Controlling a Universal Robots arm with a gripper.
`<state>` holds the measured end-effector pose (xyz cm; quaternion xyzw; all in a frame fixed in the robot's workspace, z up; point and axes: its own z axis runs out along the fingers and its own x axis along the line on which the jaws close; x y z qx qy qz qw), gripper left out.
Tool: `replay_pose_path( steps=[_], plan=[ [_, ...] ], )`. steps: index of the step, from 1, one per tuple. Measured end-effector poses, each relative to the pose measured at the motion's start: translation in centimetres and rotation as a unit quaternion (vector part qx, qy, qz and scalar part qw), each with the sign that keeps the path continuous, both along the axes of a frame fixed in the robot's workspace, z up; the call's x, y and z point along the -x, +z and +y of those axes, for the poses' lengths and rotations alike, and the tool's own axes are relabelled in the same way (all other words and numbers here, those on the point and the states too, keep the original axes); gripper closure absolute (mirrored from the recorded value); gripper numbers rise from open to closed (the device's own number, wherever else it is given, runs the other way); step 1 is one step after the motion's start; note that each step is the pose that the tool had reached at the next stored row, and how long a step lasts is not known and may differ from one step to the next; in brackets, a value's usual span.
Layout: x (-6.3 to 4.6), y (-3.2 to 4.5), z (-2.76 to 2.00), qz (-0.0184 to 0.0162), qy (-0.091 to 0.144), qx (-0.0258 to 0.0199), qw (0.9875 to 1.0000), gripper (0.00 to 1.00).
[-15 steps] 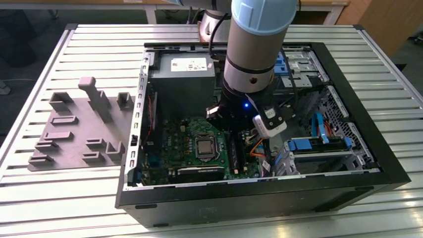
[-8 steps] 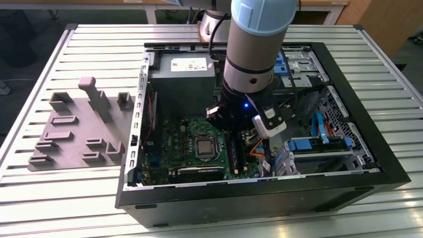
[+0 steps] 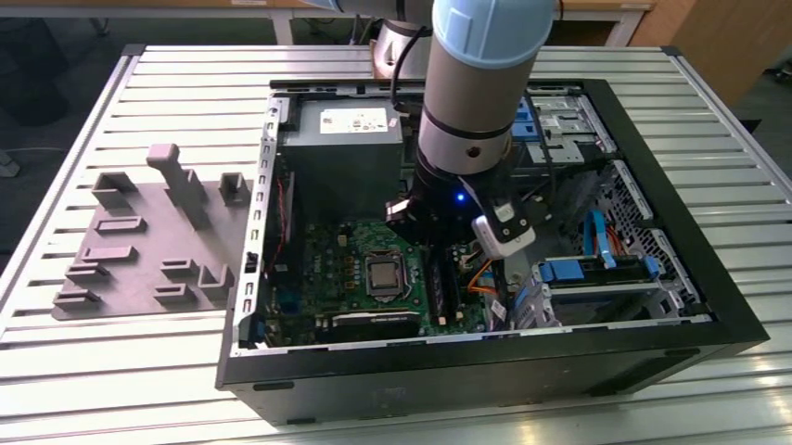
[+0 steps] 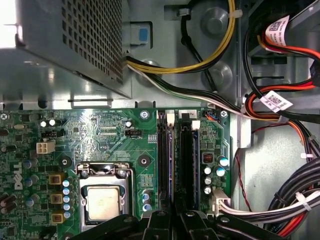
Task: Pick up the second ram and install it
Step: 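Insert the second ram into the second slot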
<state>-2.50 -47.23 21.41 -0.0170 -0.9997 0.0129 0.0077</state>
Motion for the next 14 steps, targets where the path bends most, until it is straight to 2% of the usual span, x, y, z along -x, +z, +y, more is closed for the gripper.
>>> replay_pose_path(
  steps=[14],
  plan=[
    [0.01,-0.42,0.08,0.0000,0.000,0.0001,1.0000,0.86]
  ],
)
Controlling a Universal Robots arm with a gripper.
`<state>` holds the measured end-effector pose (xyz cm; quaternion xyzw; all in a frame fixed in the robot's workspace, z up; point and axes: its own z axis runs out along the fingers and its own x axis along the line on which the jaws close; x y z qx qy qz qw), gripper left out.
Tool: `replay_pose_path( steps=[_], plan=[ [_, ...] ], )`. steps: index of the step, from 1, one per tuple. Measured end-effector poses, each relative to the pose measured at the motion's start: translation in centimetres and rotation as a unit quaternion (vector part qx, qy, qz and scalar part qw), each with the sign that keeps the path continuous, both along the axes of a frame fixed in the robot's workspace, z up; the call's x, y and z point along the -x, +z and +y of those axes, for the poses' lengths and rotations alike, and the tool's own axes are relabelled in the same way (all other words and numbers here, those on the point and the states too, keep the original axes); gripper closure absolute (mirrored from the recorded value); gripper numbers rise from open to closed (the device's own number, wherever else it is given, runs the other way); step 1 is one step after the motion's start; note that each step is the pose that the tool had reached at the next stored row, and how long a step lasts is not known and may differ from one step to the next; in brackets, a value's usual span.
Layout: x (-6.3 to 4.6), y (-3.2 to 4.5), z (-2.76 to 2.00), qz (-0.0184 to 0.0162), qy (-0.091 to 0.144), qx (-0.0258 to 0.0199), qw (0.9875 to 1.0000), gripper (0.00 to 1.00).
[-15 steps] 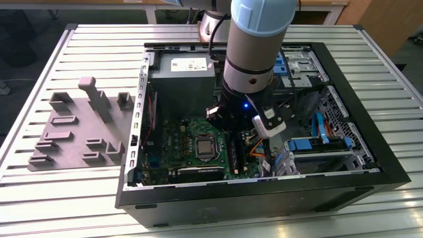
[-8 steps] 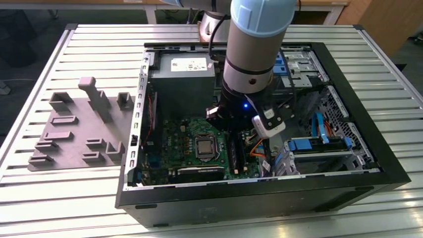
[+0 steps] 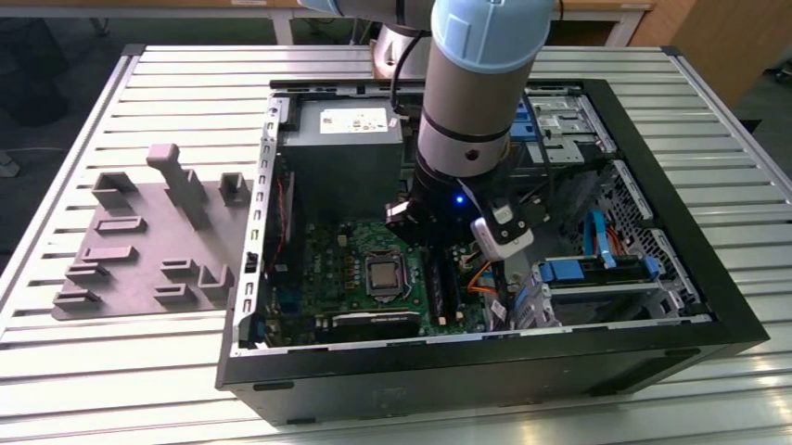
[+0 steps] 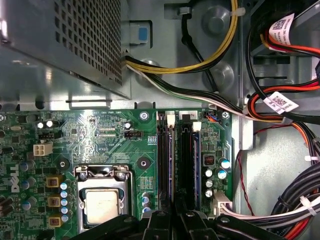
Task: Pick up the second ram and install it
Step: 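Insert the second ram into the second slot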
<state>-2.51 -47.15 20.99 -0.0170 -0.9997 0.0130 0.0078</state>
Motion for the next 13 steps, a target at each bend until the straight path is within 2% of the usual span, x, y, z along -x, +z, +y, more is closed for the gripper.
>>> replay_pose_path(
  steps=[13],
  plan=[
    [-0.03,0.05,0.00,0.0004,0.000,0.0008,1.0000,0.86]
  ],
)
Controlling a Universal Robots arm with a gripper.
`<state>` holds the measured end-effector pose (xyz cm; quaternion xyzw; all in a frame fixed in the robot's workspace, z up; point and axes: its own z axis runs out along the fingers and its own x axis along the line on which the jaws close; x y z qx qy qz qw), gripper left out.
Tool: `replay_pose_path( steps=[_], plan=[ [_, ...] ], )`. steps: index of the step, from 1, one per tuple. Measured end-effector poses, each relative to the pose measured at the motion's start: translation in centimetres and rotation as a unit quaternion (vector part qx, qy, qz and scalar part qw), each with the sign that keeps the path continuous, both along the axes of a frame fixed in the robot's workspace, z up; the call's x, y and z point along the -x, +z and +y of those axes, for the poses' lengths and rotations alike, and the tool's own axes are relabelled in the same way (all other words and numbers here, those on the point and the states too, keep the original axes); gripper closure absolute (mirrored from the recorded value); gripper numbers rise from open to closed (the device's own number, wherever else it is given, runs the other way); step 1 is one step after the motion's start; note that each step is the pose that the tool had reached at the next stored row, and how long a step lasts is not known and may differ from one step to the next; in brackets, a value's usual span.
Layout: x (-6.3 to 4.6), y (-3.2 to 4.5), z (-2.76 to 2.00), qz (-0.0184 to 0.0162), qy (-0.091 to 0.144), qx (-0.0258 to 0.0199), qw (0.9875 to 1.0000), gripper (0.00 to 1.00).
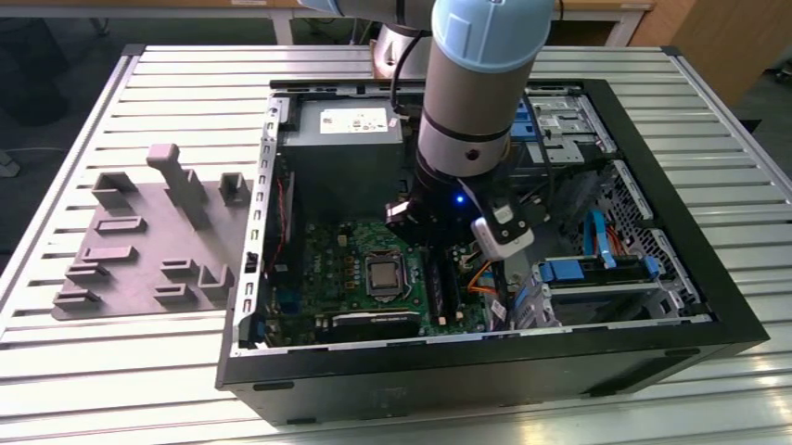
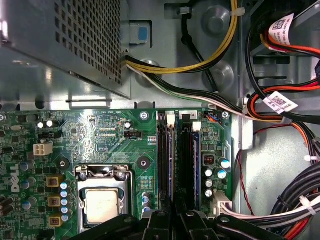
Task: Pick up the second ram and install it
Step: 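Insert the second ram into the second slot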
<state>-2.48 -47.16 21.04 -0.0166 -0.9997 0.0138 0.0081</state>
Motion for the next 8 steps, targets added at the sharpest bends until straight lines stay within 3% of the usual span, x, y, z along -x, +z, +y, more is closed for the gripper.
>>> replay_pose_path(
  steps=[8],
  plan=[
    [-0.03,0.00,0.04,0.0001,0.003,0.0004,1.0000,0.86]
  ],
)
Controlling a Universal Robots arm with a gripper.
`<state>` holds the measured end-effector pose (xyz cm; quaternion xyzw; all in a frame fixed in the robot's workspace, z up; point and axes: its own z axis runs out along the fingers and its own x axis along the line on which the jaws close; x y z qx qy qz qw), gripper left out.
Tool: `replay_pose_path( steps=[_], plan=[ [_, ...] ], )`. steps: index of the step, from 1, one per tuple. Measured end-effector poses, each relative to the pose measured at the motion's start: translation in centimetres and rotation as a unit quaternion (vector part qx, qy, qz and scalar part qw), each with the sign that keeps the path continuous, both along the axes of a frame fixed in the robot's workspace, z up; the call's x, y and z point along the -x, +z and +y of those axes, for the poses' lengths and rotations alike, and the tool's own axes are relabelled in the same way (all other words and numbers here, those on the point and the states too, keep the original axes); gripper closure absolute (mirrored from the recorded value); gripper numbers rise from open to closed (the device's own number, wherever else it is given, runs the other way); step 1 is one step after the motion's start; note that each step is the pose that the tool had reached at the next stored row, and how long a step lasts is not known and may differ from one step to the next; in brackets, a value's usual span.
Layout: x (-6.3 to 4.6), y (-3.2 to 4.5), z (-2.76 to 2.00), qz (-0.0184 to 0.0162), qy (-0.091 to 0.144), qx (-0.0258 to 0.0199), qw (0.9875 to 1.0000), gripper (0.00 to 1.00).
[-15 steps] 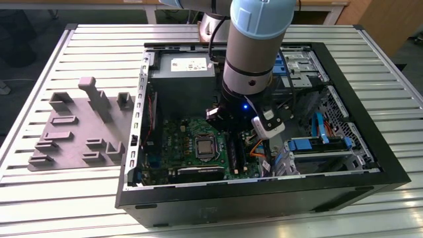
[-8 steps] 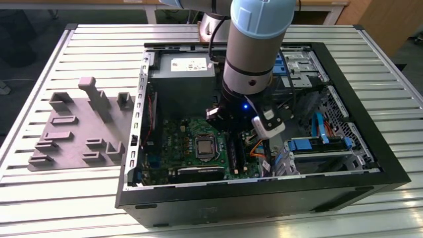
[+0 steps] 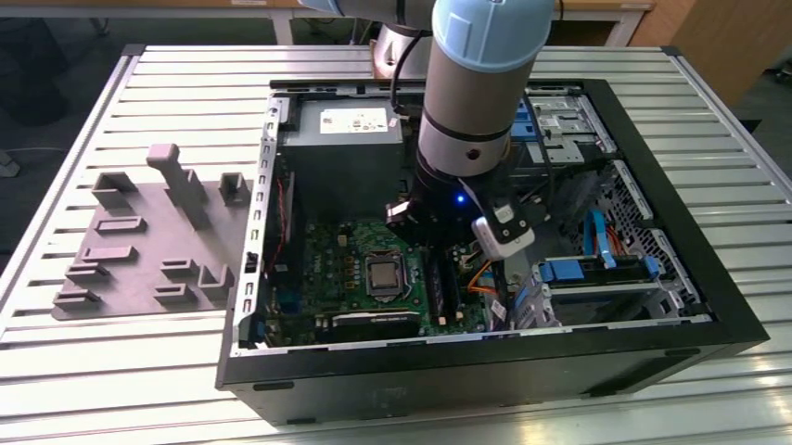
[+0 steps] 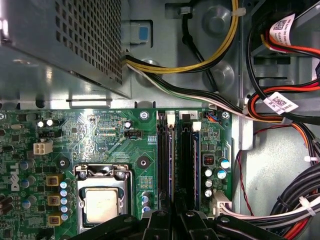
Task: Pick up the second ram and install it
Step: 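Insert the second ram into the second slot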
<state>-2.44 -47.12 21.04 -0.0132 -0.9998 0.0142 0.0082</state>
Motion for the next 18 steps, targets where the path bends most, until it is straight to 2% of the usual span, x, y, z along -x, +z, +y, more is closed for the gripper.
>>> replay_pose_path(
  steps=[18],
  plan=[
    [0.00,-0.28,0.04,0.0000,0.001,0.0006,1.0000,0.86]
  ],
)
